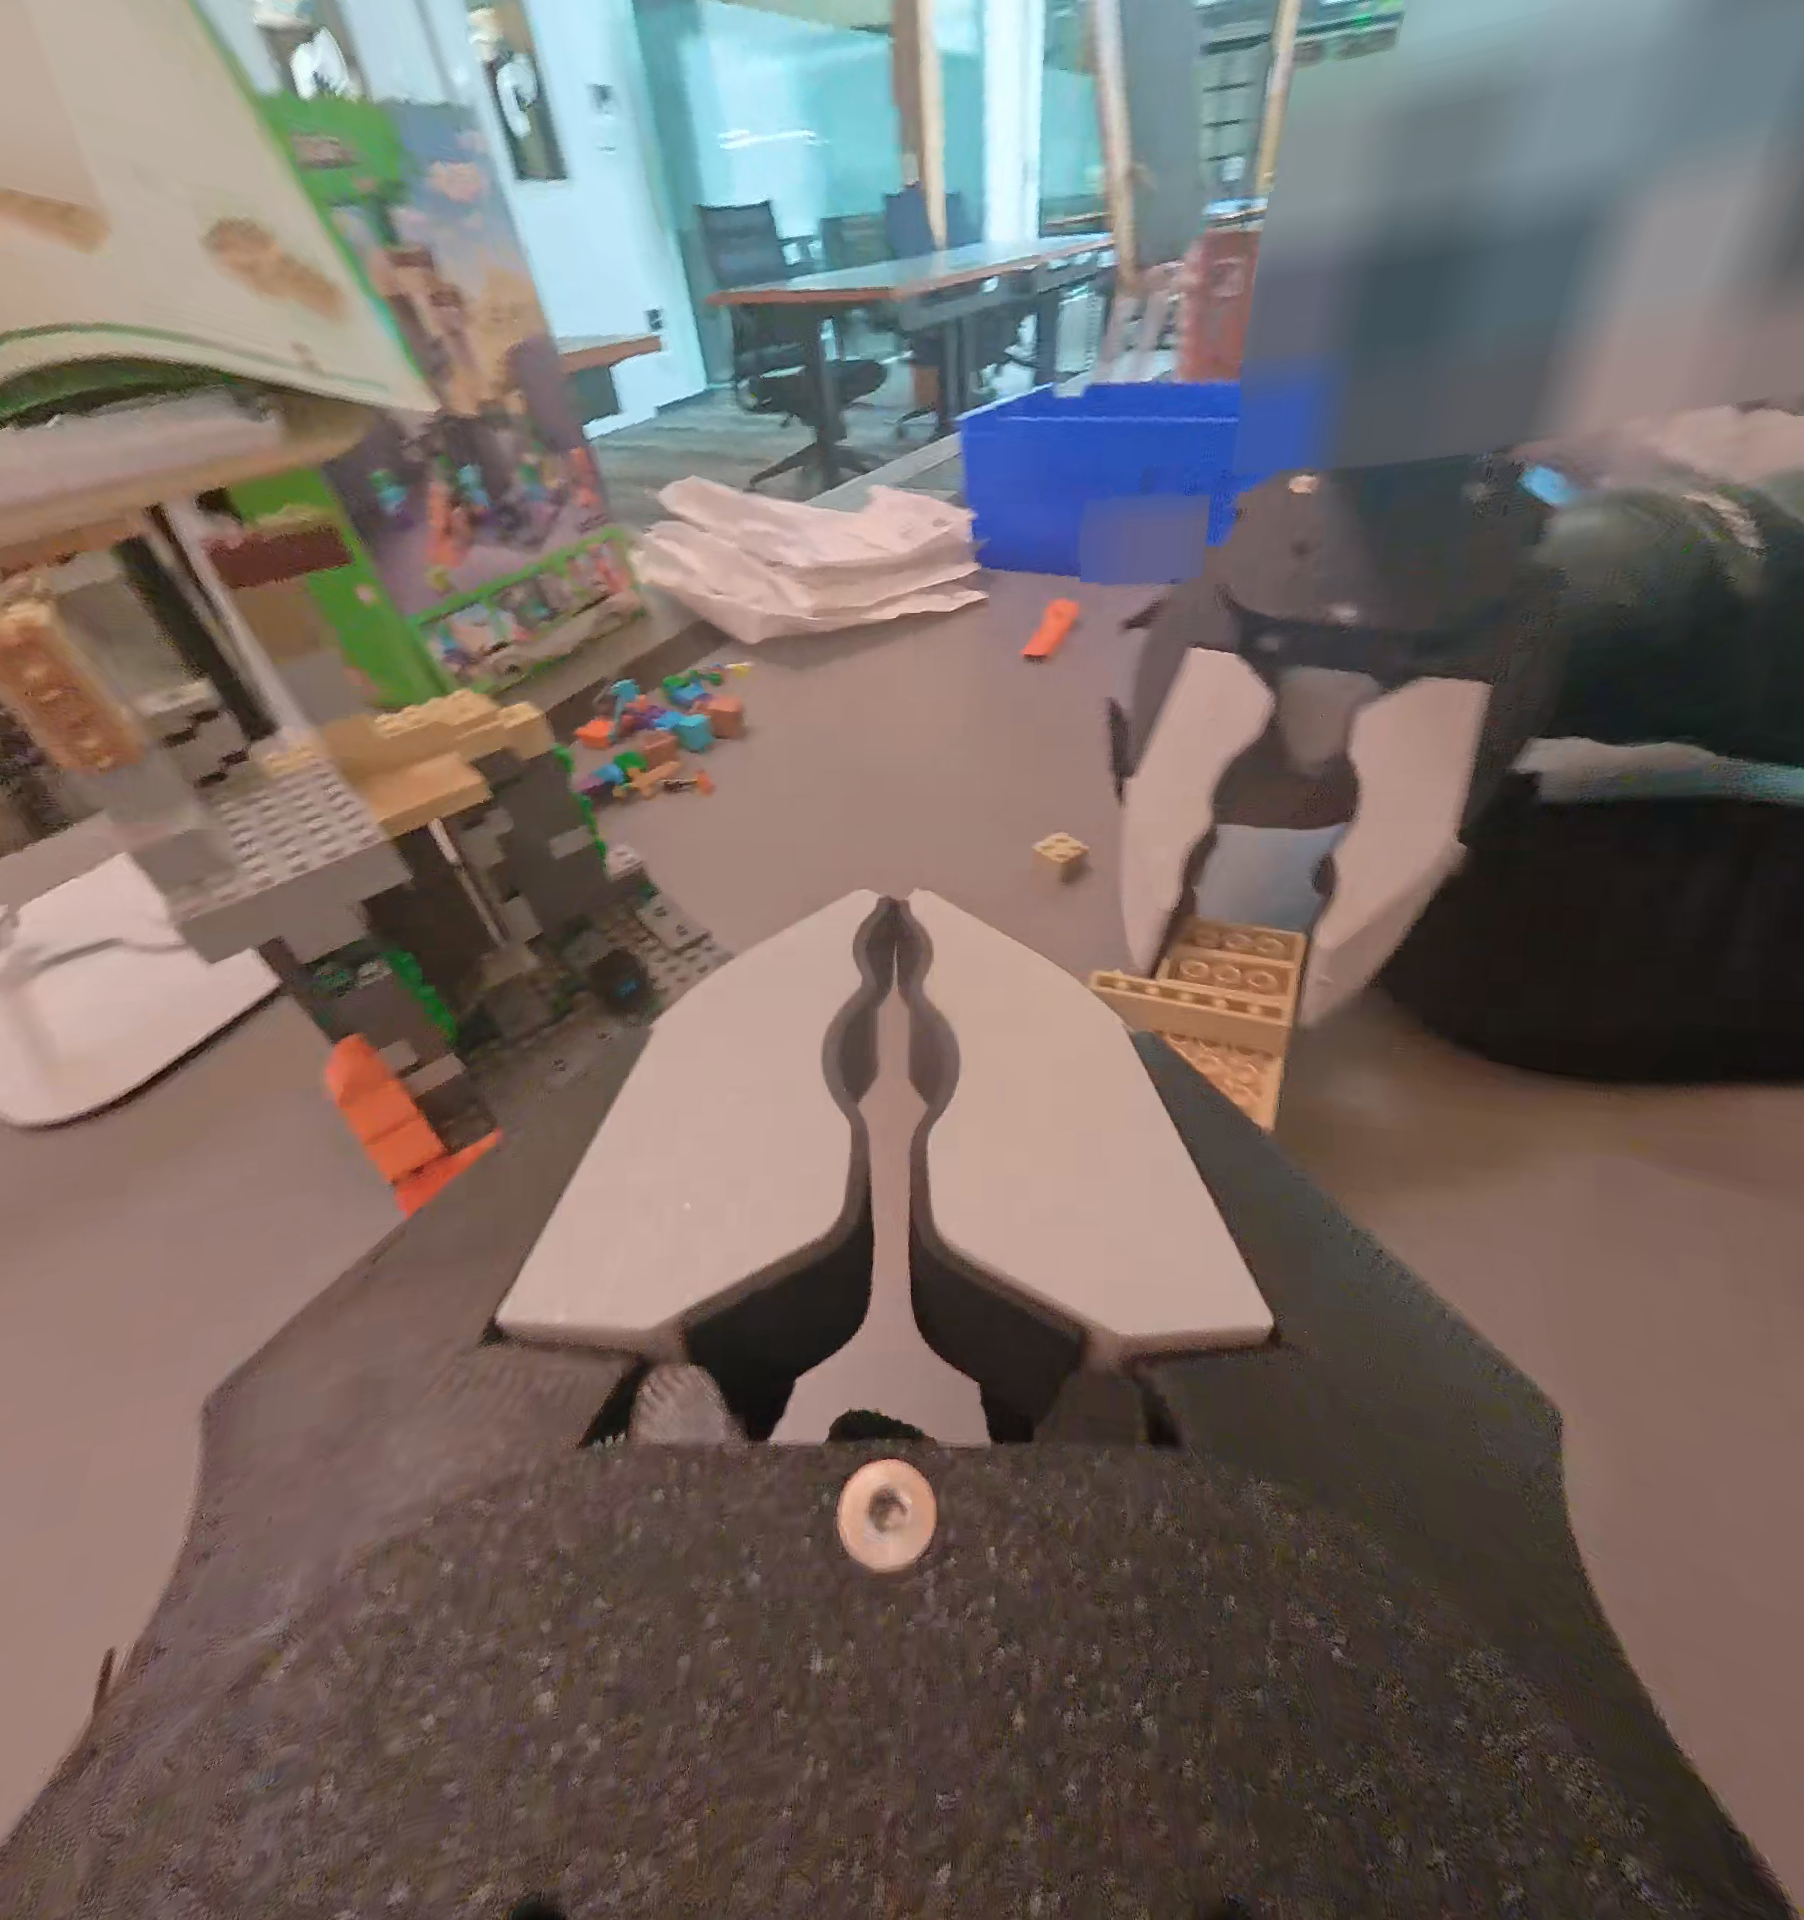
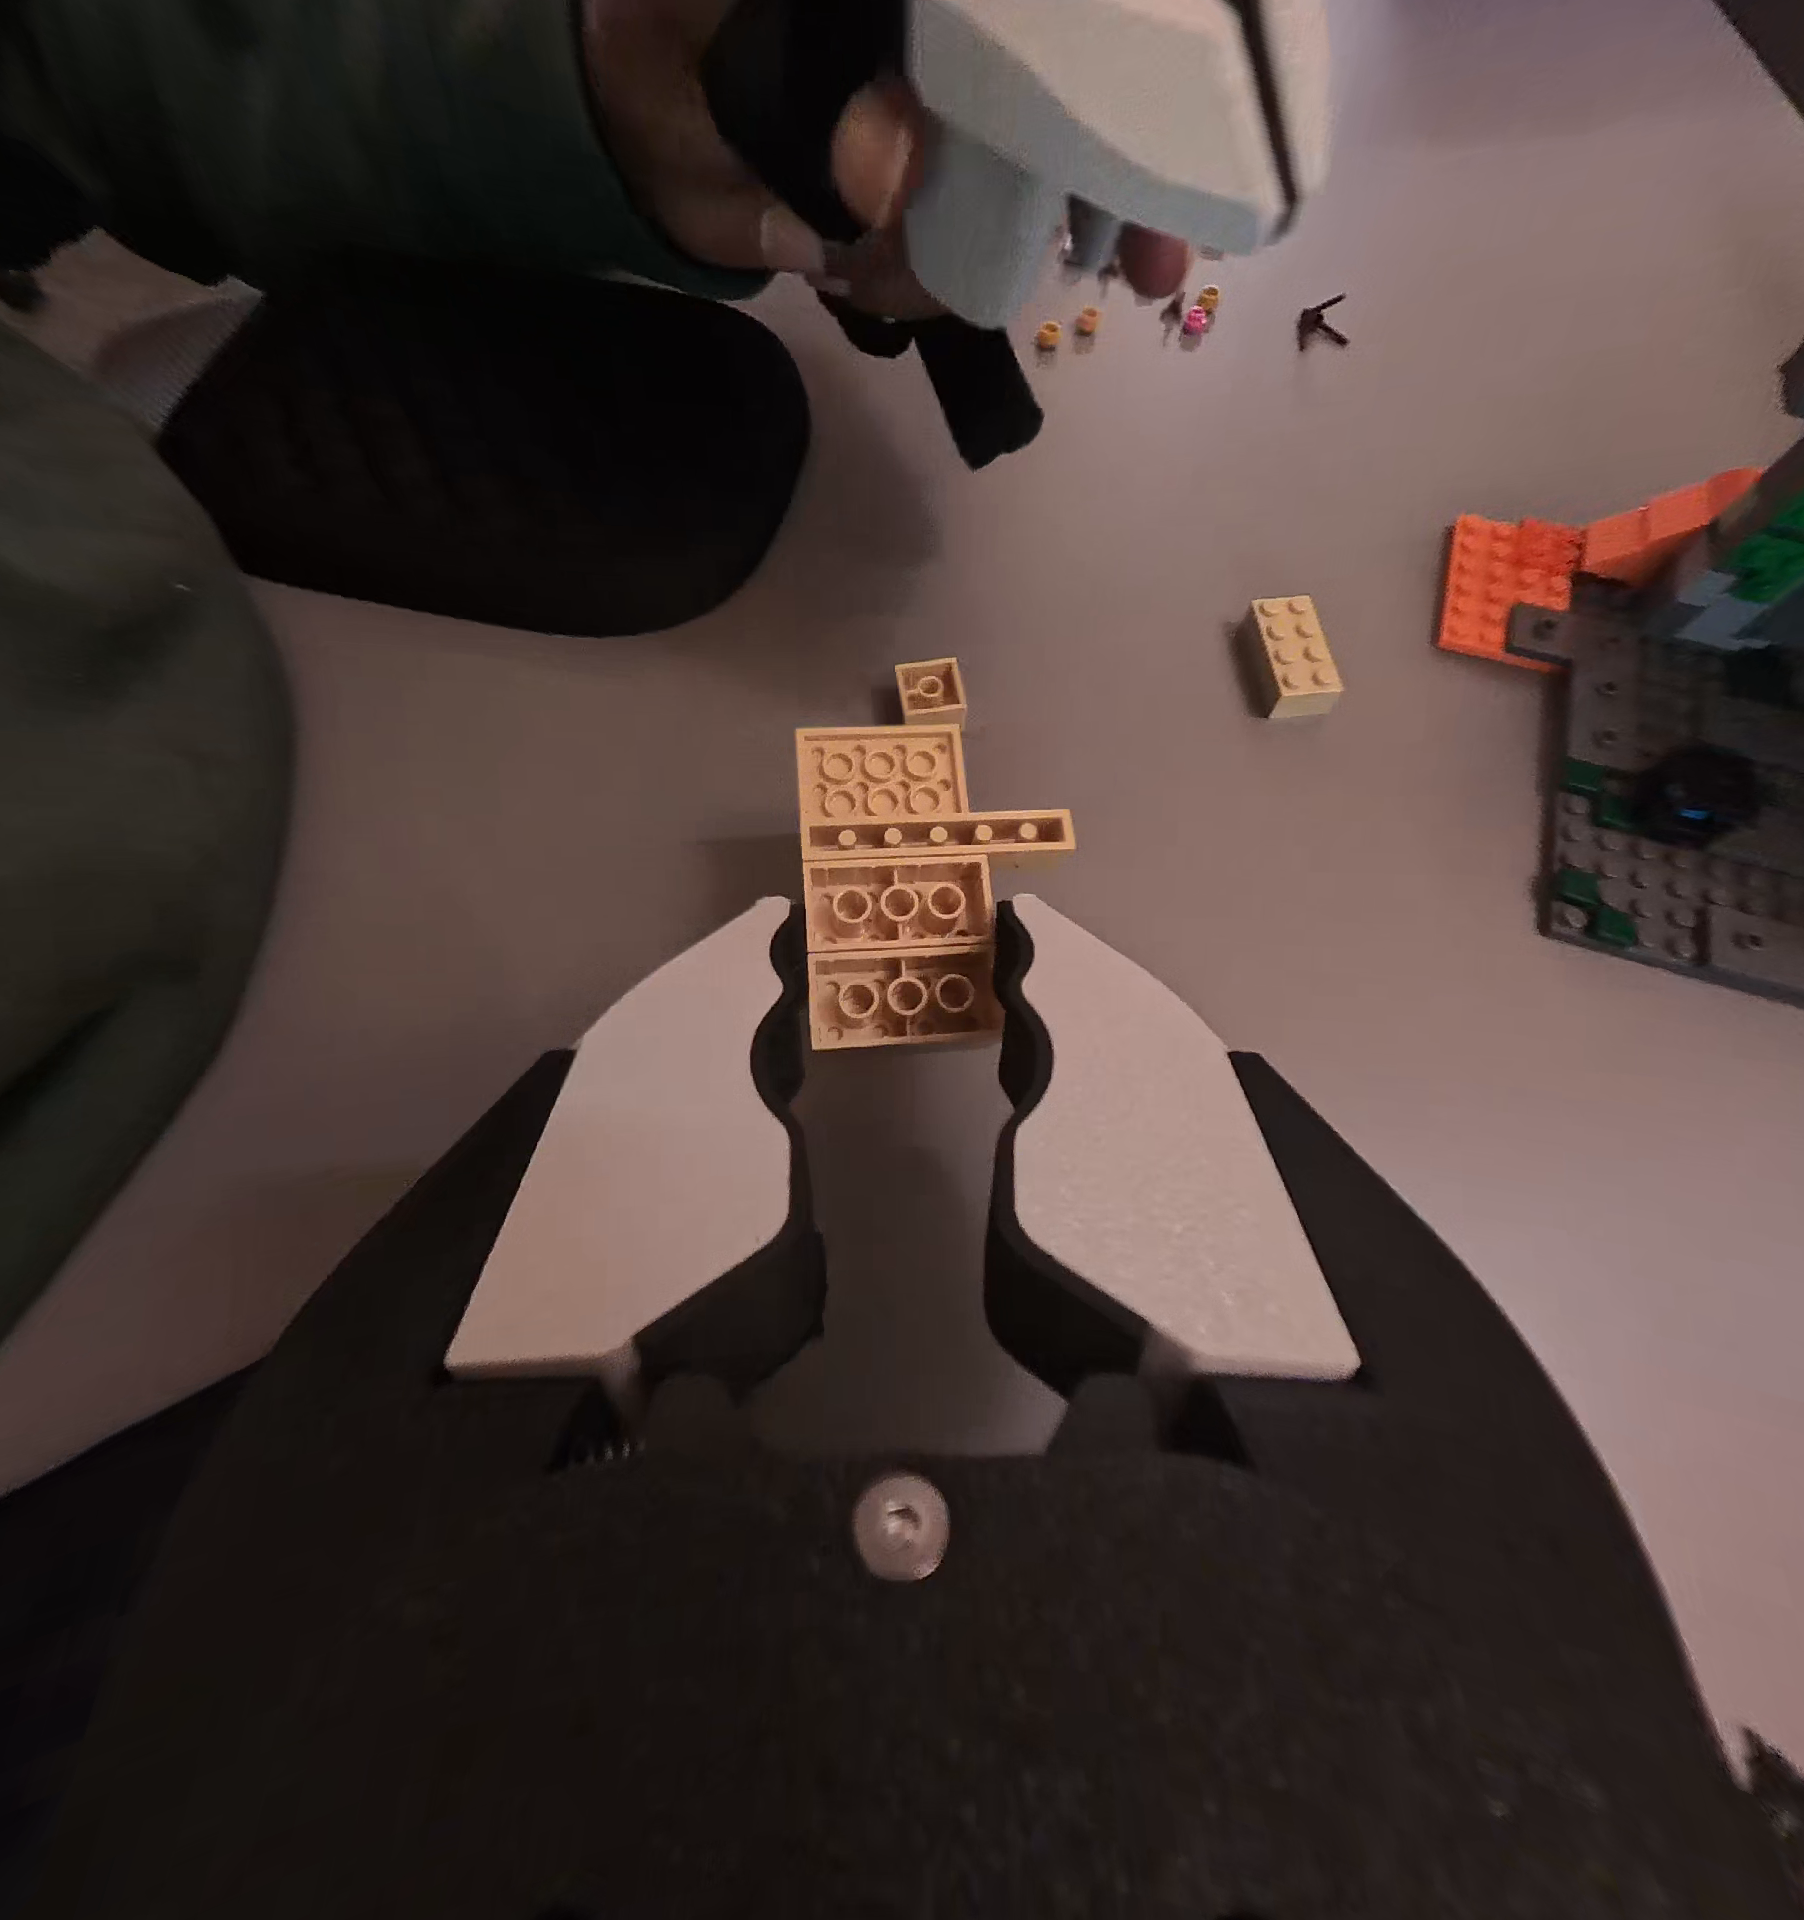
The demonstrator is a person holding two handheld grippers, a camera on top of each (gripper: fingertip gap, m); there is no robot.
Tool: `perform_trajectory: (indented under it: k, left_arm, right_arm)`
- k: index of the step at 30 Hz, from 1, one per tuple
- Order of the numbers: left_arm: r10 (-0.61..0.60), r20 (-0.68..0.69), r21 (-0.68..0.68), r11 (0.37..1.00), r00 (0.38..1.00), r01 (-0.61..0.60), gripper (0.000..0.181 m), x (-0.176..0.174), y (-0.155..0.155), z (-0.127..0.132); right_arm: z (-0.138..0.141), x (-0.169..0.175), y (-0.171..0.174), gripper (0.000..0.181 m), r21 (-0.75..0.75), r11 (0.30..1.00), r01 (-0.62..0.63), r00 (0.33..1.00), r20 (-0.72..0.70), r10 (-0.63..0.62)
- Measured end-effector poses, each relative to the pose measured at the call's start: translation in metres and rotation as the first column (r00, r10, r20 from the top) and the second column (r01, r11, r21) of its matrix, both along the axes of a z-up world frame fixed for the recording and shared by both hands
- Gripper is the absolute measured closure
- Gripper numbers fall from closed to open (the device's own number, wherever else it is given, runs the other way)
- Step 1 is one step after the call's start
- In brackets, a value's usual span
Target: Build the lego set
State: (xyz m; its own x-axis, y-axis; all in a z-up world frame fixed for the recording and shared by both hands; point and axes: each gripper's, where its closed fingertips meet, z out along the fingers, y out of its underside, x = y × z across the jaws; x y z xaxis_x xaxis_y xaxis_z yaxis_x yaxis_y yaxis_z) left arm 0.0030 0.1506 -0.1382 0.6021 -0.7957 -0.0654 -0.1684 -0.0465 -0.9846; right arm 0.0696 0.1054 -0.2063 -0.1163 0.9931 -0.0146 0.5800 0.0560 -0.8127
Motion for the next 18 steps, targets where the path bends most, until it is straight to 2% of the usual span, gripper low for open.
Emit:
perform_trajectory:
  k: [3,11,14,18]
  left_arm:
    - [0.065,-0.011,-0.036,0.997,0.998,-0.065,0.181,-0.006,0.015,-0.007]
    - [0.107,-0.219,-0.037,0.992,0.970,-0.118,0.181,-0.022,0.020,-0.046]
    - [0.042,-0.280,-0.082,0.994,0.959,-0.067,0.175,-0.022,0.015,-0.057]
    - [-0.166,-0.323,-0.184,0.977,0.932,0.110,0.166,-0.010,-0.012,-0.071]
  right_arm:
    - [-0.006,-0.003,0.003,0.147,0.022,1.000,0.002,1.000,0.013,-0.003]
    - [-0.031,-0.004,0.014,0.147,0.073,0.997,0.010,0.995,0.094,-0.017]
    - [-0.035,-0.006,0.014,0.147,0.108,0.994,-0.005,0.993,0.122,-0.008]
    - [-0.037,-0.007,0.017,0.147,0.156,0.988,-0.015,0.989,0.148,-0.008]
